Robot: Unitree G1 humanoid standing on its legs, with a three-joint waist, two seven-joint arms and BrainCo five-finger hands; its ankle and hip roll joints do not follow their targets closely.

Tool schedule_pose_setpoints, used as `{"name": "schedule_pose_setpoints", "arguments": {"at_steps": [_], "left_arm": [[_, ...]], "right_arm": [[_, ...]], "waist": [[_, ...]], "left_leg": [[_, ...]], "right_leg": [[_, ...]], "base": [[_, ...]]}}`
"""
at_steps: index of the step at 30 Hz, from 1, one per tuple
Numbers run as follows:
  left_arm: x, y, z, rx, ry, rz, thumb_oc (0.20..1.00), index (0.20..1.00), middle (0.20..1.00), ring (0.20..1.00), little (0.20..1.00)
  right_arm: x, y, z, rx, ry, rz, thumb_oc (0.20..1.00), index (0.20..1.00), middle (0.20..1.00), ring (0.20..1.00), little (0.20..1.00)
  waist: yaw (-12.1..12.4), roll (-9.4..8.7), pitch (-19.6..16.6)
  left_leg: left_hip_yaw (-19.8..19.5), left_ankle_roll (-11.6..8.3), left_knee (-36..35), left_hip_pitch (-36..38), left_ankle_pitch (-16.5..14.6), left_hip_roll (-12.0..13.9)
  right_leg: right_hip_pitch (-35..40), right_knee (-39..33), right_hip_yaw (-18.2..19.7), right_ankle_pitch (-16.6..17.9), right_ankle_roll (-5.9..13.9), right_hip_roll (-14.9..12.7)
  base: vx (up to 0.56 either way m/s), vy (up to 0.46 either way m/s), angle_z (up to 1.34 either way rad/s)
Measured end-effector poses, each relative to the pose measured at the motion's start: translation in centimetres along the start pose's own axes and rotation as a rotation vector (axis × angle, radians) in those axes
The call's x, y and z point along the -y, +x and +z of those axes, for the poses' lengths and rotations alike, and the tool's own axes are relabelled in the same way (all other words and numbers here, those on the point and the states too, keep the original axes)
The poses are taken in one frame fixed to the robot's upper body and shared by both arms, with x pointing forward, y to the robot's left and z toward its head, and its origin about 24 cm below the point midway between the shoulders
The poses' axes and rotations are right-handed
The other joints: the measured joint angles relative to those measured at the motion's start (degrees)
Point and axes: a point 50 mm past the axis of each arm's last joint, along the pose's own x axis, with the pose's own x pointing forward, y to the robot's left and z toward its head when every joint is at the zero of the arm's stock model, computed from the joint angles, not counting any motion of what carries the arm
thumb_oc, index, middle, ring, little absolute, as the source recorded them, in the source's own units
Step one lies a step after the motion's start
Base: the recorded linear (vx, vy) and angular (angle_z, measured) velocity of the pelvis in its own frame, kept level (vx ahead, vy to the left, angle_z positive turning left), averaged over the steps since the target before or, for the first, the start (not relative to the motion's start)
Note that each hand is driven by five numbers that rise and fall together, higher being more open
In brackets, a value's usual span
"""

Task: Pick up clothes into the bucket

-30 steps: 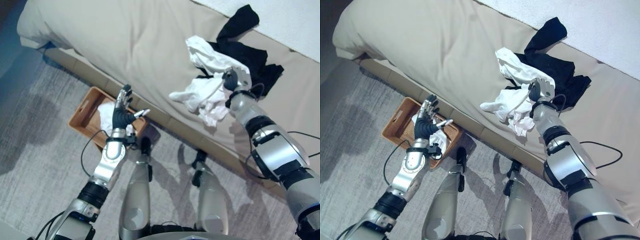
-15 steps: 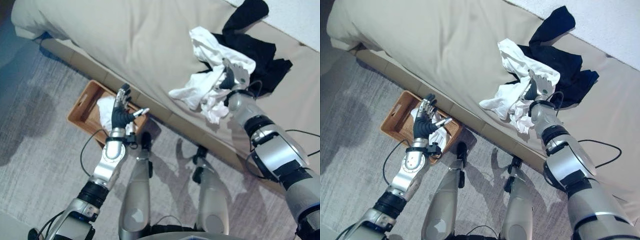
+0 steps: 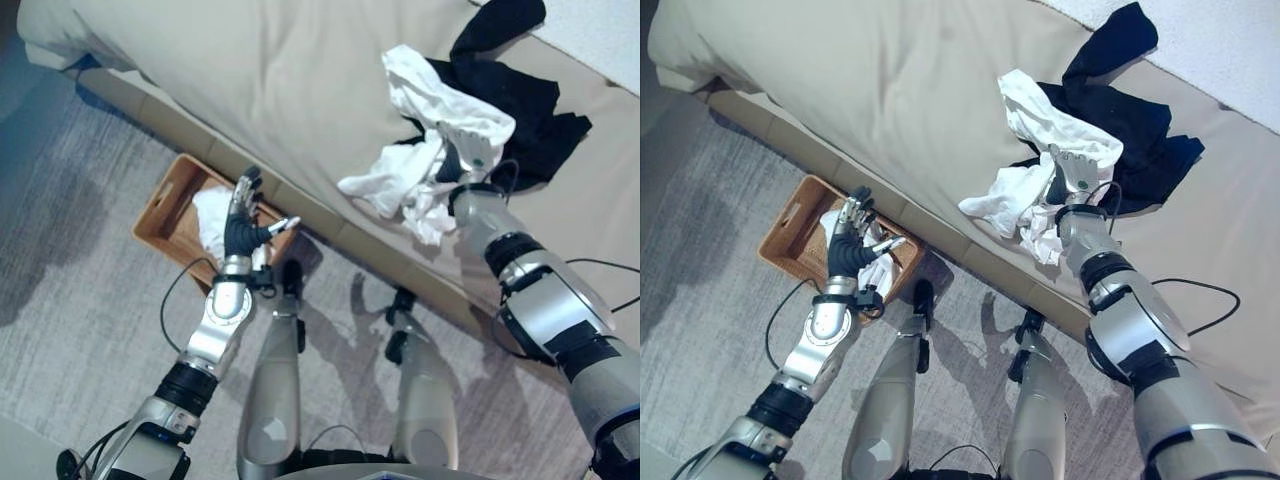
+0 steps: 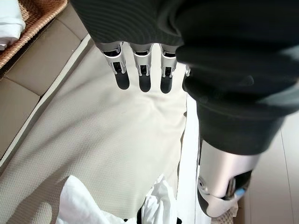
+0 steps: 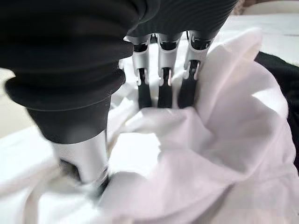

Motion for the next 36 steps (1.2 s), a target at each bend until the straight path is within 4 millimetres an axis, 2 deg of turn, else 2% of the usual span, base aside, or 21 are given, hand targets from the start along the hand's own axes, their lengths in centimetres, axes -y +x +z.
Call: {"name": "schedule_pose_setpoints", "arguments": {"at_steps": [9, 14, 19, 23, 26, 28, 30, 33, 36], "left_arm": [[0.0, 0.1, 0.1, 0.003, 0.000, 0.000, 1.000, 1.000, 1.000, 1.000, 1.000], [-0.1, 0.1, 0.1, 0.003, 0.000, 0.015, 1.000, 1.000, 1.000, 1.000, 1.000], [-0.6, -0.1, 0.0, -0.001, -0.001, 0.046, 1.000, 1.000, 1.000, 1.000, 1.000], [-1.2, -0.3, -0.2, -0.009, 0.001, 0.076, 1.000, 1.000, 1.000, 1.000, 1.000], [-1.0, -0.7, -0.5, -0.024, -0.009, 0.080, 1.000, 1.000, 1.000, 1.000, 1.000], [-1.1, -0.8, -0.6, -0.026, -0.012, 0.080, 1.000, 1.000, 1.000, 1.000, 1.000], [-1.5, -0.9, -0.7, -0.030, -0.008, 0.092, 1.000, 1.000, 1.000, 1.000, 1.000], [-2.0, -1.3, -1.0, -0.045, -0.001, 0.105, 1.000, 1.000, 1.000, 1.000, 1.000], [-2.0, -1.4, -1.1, -0.050, 0.000, 0.093, 1.000, 1.000, 1.000, 1.000, 1.000]], "right_arm": [[-0.1, 0.0, 0.1, 0.000, 0.007, 0.002, 0.200, 0.200, 0.200, 0.200, 0.200], [-0.3, -0.5, 0.0, -0.001, 0.082, -0.021, 0.200, 0.200, 0.200, 0.200, 0.200], [0.5, -1.1, 0.0, 0.013, 0.215, -0.098, 0.200, 0.200, 0.200, 0.200, 0.200], [1.2, -2.0, -0.8, 0.020, 0.314, -0.172, 0.200, 0.200, 0.200, 0.200, 0.200], [1.4, -3.3, -2.7, -0.004, 0.362, -0.208, 0.200, 0.200, 0.200, 0.200, 0.200], [2.2, -3.9, -4.2, -0.025, 0.374, -0.251, 0.200, 0.200, 0.200, 0.200, 0.200], [3.0, -4.0, -4.8, -0.022, 0.379, -0.298, 0.200, 0.200, 0.200, 0.200, 0.200], [4.9, -4.3, -4.6, 0.021, 0.429, -0.383, 0.200, 0.200, 0.200, 0.200, 0.200], [6.0, -4.7, -4.6, 0.061, 0.468, -0.430, 0.200, 0.200, 0.200, 0.200, 0.200]], "waist": [[0.1, 0.00, 0.0], [-0.1, -0.01, 0.0], [-1.5, -0.13, 0.0], [-2.9, -0.48, 0.2], [-3.1, -0.92, 0.1], [-3.1, -1.05, 0.1], [-3.5, -1.54, 0.0], [-4.5, -2.11, -0.1], [-4.5, -2.53, -0.6]], "left_leg": [[0.1, 0.02, 0.1, -0.2, 0.0, -0.2], [0.2, 0.05, 0.1, 1.3, 0.0, -0.2], [0.3, 0.11, 0.0, 3.2, 0.0, -0.1], [0.4, 0.36, -0.3, 4.7, -0.2, 0.3], [0.7, 0.42, -1.6, 7.2, -0.2, 0.4], [1.0, 0.44, -2.4, 8.7, -0.2, 0.6], [1.3, 0.38, -2.8, 9.7, -0.2, 0.8], [1.5, 0.45, -3.9, 12.0, -0.2, 0.9], [1.7, 0.10, -5.0, 15.1, -0.6, 1.0]], "right_leg": [[-0.3, 0.4, 0.0, 0.0, -0.03, -0.3], [0.9, 0.7, 0.0, 0.0, -0.07, -0.3], [2.8, 0.6, 0.1, -0.1, -0.06, -0.2], [4.3, 0.1, 0.2, -0.1, -0.06, 0.3], [6.2, -0.5, 0.3, -0.3, 0.17, 0.4], [7.8, -1.8, 0.3, -0.4, 0.40, 0.8], [8.5, -2.2, 0.5, -0.4, 0.45, 1.0], [10.9, -3.4, 0.3, 0.1, 0.52, 1.4], [13.8, -4.5, 0.3, 0.0, 0.62, 1.7]], "base": [[0.00, 0.001, 0.00], [0.00, 0.000, 0.00], [0.00, -0.003, -0.01], [0.02, -0.021, -0.03], [0.05, -0.021, -0.04], [0.05, -0.021, -0.07], [0.07, -0.016, -0.07], [0.08, -0.012, -0.02], [0.08, -0.012, -0.03]]}}
